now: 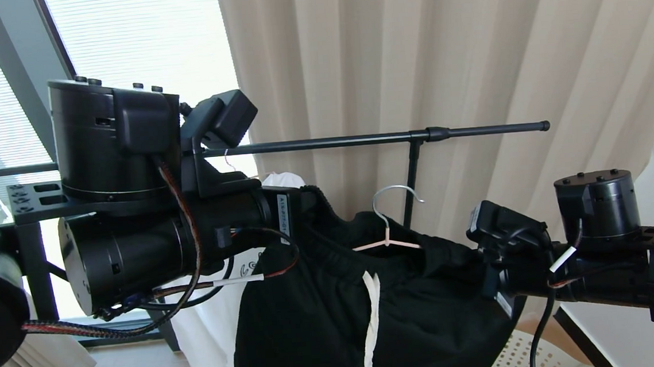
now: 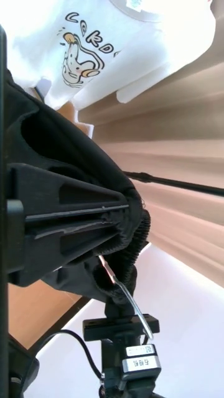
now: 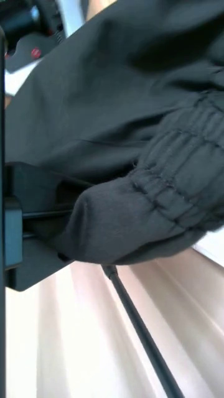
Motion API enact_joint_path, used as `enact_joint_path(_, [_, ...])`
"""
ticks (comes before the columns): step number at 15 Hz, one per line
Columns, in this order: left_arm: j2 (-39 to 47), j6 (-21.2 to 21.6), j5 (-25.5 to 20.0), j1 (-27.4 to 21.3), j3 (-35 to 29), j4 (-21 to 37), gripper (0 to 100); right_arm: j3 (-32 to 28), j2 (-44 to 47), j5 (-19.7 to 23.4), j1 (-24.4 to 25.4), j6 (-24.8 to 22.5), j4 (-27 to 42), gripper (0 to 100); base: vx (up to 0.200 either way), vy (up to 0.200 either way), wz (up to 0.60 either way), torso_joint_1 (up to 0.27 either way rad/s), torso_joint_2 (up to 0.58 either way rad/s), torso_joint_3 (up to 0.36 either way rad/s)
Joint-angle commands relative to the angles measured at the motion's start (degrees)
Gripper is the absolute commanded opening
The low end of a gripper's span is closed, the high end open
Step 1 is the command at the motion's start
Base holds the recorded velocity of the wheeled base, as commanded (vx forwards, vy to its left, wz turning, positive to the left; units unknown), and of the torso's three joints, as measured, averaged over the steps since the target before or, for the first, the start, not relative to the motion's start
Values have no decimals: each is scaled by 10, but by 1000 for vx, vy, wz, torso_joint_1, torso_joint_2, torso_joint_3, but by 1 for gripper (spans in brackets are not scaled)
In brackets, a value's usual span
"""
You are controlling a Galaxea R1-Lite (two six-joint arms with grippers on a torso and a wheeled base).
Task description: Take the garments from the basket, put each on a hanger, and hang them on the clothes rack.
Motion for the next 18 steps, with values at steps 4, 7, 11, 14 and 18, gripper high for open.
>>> enact_joint_path(4, [1, 2, 1, -4, 26, 0, 0, 3, 1, 3, 14, 69, -66, 0, 0, 0, 0, 0, 0, 0])
enact_joint_path(7, [-2, 20, 10, -26, 64, -2, 0, -3, 0, 3, 14, 94, -72, 0, 0, 0, 0, 0, 0, 0])
enact_joint_path(11, [-9, 39, 27, -35, 86, -2, 0, -4, 2, 3, 14, 116, -95, 0, 0, 0, 0, 0, 0, 0])
enact_joint_path(14, [-22, 45, 26, -48, 113, -3, 0, -6, 1, 3, 14, 147, -115, 0, 0, 0, 0, 0, 0, 0])
enact_joint_path(18, [-18, 47, 23, -56, 116, -3, 0, -3, 2, 4, 27, 156, -131, 0, 0, 0, 0, 0, 0, 0])
